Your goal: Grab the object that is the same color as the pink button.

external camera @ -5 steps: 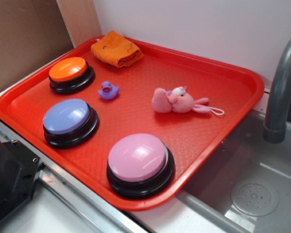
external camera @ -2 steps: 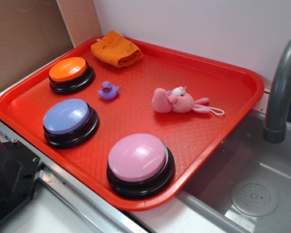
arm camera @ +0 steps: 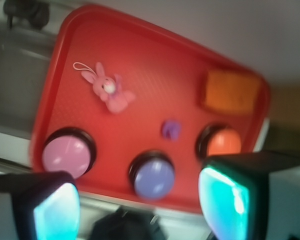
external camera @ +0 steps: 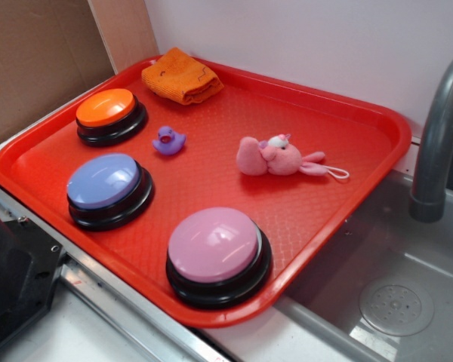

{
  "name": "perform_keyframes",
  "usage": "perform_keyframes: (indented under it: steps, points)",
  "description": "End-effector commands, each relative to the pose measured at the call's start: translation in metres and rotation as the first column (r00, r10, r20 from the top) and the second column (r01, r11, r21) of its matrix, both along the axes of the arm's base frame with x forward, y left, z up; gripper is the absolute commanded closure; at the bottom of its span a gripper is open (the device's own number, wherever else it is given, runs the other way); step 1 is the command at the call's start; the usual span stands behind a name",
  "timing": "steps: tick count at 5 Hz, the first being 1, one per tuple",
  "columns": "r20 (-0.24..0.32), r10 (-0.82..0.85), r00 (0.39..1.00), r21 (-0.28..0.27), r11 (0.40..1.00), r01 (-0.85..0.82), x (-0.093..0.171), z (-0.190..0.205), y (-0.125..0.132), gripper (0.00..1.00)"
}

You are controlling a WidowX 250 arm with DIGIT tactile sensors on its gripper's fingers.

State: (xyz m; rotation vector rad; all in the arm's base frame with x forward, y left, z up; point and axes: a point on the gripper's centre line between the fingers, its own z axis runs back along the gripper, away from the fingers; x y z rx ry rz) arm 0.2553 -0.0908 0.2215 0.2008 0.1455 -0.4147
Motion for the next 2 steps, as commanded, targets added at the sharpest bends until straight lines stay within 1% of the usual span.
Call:
perform_keyframes:
  steps: [1,2]
  points:
    - [-0.017,-0.387,0.922,-0.021,0.922,0.387,0.011,-0.077,-0.003,0.00]
    - [0.030,-0.522,0.852,-0.082,0.848,0.523,0.017,-0.108,0.001,0.00]
